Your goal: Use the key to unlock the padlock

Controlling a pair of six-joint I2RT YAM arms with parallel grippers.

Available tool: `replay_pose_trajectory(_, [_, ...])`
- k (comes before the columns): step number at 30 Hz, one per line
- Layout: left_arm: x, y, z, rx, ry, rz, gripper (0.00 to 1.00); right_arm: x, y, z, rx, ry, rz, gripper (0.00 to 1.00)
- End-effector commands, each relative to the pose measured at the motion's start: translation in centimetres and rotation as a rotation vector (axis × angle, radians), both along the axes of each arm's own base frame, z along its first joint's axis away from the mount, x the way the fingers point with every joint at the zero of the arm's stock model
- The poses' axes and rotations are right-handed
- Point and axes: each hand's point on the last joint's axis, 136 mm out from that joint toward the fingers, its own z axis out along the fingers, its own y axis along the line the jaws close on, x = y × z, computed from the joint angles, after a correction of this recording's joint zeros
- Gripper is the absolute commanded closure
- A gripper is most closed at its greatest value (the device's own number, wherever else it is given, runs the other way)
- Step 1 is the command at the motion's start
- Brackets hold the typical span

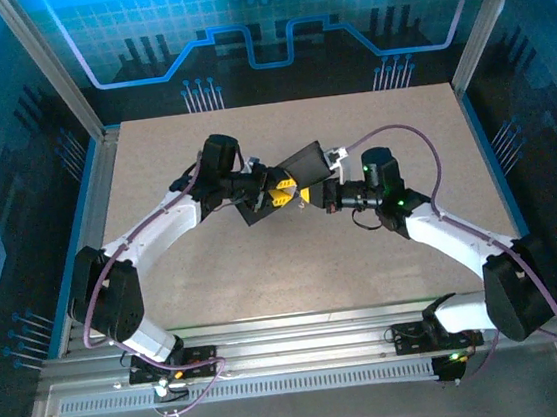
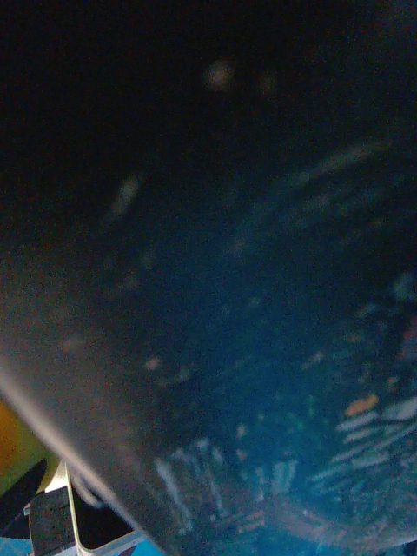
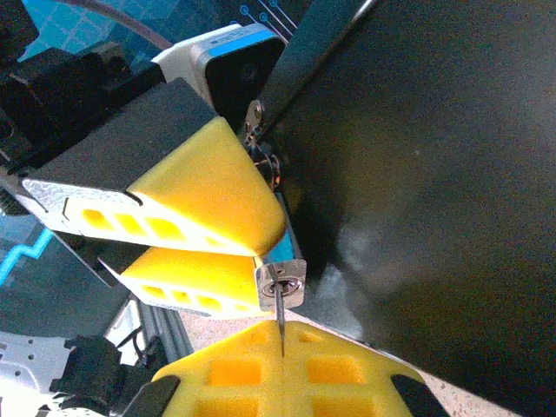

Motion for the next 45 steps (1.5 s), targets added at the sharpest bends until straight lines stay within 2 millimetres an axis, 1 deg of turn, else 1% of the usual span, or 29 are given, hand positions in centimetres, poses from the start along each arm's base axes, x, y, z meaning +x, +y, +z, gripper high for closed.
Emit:
replay_pose_trajectory(1, [-2.7, -2.7, 5.9, -0.136, -0.144, -0.186, 1.00, 1.1, 1.1, 3.2, 0.060, -0.069, -0.011, 1.00])
replay_pose_trajectory(4, [-2.9, -2.4, 5.4, -0.107, -0.143, -0.189, 1.00, 1.2, 0.8, 3.6, 0.083, -0.048, -0.018, 1.00])
replay_pose_trajectory(7, [-2.5, -1.9, 4.7, -0.106, -0.116, -0.168, 1.00, 1.1, 0.6, 3.7, 0.115, -0.023, 0.000, 1.00])
replay_pose_trajectory(8, [-2.2, -1.7, 4.5, -0.109, -0.105, -0.154, 1.00, 1.1, 0.6, 3.7, 0.132, -0.010, 0.016, 1.00])
replay_pose_trajectory(10, [-1.8, -1.2, 4.4, -0.109, -0.097, -0.133, 1.00, 1.5, 0.5, 2.9, 0.148, 0.043, 0.016, 1.00])
replay_pose_trajectory(13, [-1.5, -0.9, 4.7, -0.117, -0.100, -0.127, 1.00, 1.6, 0.7, 1.9, 0.136, 0.077, 0.017, 1.00])
replay_pose_trajectory(15, [-1.6, -1.0, 4.9, -0.118, -0.102, -0.134, 1.00, 1.8, 0.8, 1.6, 0.120, 0.067, 0.007, 1.00])
replay_pose_trajectory(18, [-1.9, -0.9, 4.9, -0.105, -0.100, -0.145, 1.00, 2.0, 1.2, 2.3, 0.141, 0.040, 0.012, 1.00])
replay_pose_trajectory(21, [-2.1, -0.8, 4.8, -0.099, -0.096, -0.149, 1.00, 2.3, 2.1, 2.8, 0.162, 0.065, 0.041, 1.00])
replay_pose_trajectory(25, [-1.9, -0.6, 5.2, -0.111, -0.104, -0.143, 1.00, 2.2, 2.5, 2.0, 0.149, 0.091, 0.047, 1.00])
replay_pose_trajectory(27, [-1.8, -0.5, 5.5, -0.119, -0.108, -0.141, 1.00, 2.2, 2.1, 1.3, 0.095, 0.052, 0.029, 1.00])
replay_pose_trajectory(30, [-2.0, -0.4, 6.0, -0.121, -0.118, -0.154, 1.00, 2.0, 1.3, 0.6, 0.042, -0.068, 0.018, 1.00])
replay_pose_trajectory(31, [-2.2, -0.4, 5.9, -0.115, -0.118, -0.163, 1.00, 2.1, 0.9, 0.5, 0.030, -0.078, 0.015, 1.00])
replay_pose_trajectory(33, [-2.4, -0.4, 5.8, -0.113, -0.116, -0.175, 1.00, 2.1, 0.8, 0.5, 0.040, -0.098, 0.041, 1.00])
replay_pose_trajectory(36, [-2.8, -0.3, 5.5, -0.116, -0.102, -0.189, 1.00, 1.8, 1.6, 1.5, 0.077, -0.161, 0.118, 1.00])
replay_pose_trajectory(38, [-2.9, -0.2, 5.4, -0.115, -0.093, -0.190, 1.00, 1.7, 1.9, 1.3, 0.052, -0.182, 0.132, 1.00])
replay_pose_trajectory(41, [-3.0, -0.1, 5.5, -0.113, -0.092, -0.185, 1.00, 2.1, 2.2, 1.3, 0.026, -0.188, 0.115, 1.00])
replay_pose_trajectory(44, [-2.9, -0.2, 5.7, -0.118, -0.089, -0.179, 1.00, 1.6, 3.5, 2.3, 0.035, -0.214, 0.135, 1.00])
replay_pose_trajectory(45, [-2.8, -0.2, 5.8, -0.121, -0.092, -0.177, 1.00, 1.4, 4.0, 1.8, 0.025, -0.196, 0.141, 1.00])
